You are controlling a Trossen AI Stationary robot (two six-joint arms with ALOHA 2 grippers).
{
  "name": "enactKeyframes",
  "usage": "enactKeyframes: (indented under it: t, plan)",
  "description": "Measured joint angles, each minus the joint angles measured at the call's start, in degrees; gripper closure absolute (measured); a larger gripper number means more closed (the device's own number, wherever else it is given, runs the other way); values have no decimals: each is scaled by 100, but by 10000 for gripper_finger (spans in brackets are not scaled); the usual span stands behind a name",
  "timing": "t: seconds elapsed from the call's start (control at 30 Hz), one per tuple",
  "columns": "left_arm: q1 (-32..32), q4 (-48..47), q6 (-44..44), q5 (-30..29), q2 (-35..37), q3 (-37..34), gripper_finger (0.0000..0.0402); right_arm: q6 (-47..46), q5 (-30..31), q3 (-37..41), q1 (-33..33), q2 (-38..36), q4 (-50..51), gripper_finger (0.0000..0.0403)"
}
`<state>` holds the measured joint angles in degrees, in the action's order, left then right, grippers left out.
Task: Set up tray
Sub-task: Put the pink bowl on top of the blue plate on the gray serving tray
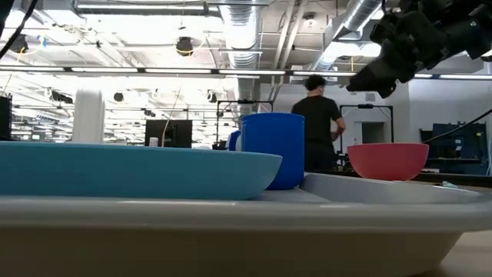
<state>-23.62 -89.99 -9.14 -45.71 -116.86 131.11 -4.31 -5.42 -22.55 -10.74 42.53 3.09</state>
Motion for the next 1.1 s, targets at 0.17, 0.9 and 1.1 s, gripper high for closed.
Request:
enactKeyframes:
  t: [0.17,0.9,1.1]
  plan:
    - [201,-3,5,-68,37,0,307,375,-69,0,9,127,23,284]
    - [767,-5,27,-31,1351,-3,267,-140,2062,-1414,17,2098,2994,220]
    - [782,-3,-491,367,1610,-3,267,-650,1897,-1542,-301,2817,3311,228]
